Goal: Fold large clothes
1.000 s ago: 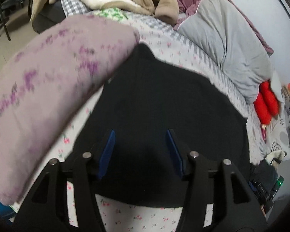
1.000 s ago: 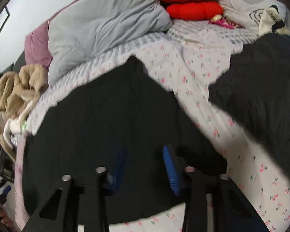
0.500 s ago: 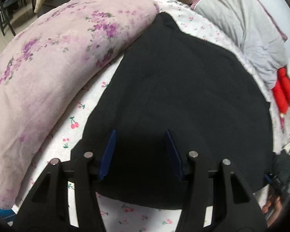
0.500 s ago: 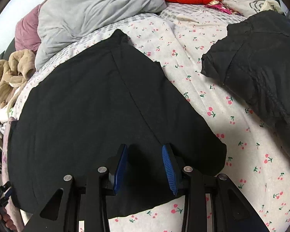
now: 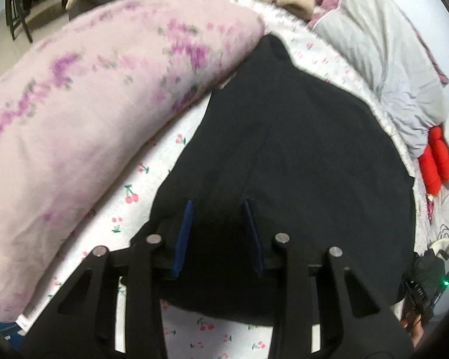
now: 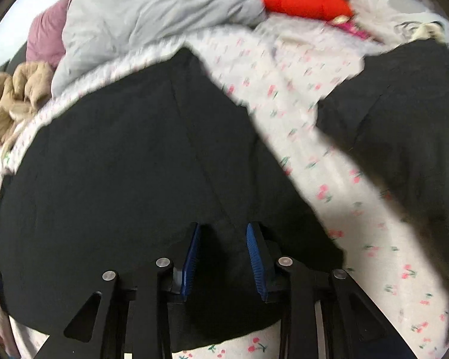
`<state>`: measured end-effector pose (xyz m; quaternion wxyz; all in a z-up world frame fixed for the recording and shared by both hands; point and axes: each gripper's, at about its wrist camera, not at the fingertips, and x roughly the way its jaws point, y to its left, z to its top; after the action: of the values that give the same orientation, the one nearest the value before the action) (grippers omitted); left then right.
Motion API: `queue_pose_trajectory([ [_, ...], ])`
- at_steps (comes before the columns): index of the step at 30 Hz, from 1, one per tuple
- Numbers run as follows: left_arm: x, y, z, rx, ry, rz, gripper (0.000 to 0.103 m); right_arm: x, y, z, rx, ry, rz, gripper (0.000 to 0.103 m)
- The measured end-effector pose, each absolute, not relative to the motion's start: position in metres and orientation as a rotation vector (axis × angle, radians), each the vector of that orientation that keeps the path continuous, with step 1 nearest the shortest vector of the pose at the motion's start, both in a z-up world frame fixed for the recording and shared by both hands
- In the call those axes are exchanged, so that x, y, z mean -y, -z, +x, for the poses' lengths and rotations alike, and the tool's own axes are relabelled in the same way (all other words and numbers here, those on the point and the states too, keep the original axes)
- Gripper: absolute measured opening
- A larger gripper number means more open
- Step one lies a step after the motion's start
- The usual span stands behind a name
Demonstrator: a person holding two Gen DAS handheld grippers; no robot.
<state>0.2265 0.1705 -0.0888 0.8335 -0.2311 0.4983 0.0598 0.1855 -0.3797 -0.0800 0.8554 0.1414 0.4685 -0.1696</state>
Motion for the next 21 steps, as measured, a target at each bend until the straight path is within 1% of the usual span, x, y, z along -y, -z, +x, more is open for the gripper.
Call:
queue_pose_trajectory([
  [3,-0.175,0.078,0.213,-1.02,-0.117,-0.485,0.037,0.38,0.067,0.171,-0.96,0.389,0.29,0.034],
  [6,-0.177,0.089,0.215,-1.079,-0.117,-0.492,0.037,0.383,0.066,0.163,-0.973,0.353,0.338,0.034],
  [8,-0.179,0.104,0.219,-1.148,-0.119,-0.505,0.037,0.384,0.079,0.164,-1.037,0.347,0.348,0.034],
  [11,-0.181,0.11,0.219,-1.167,-0.181,-0.447,0.038,0.39,0.102,0.17,-1.103,0.365,0.322,0.034],
  [13,-0.183,0.111,0.222,-1.169,-0.205,-0.428,0.038,0.394,0.108,0.175,-1.097,0.378,0.32,0.034],
  [15,-0.188,0.108,0.219,-1.164,-0.203,-0.473,0.038,0.397,0.108,0.175,-1.085,0.39,0.343,0.035],
  [18,-0.192,0.096,0.207,-1.143,-0.167,-0.513,0.039,0.39,0.086,0.17,-1.023,0.396,0.346,0.035],
  [20,-0.195,0.091,0.197,-1.127,-0.148,-0.526,0.045,0.379,0.067,0.165,-0.964,0.345,0.341,0.035],
  [21,-0.196,0.089,0.192,-1.124,-0.146,-0.533,0.054,0.371,0.057,0.162,-0.937,0.318,0.329,0.037],
])
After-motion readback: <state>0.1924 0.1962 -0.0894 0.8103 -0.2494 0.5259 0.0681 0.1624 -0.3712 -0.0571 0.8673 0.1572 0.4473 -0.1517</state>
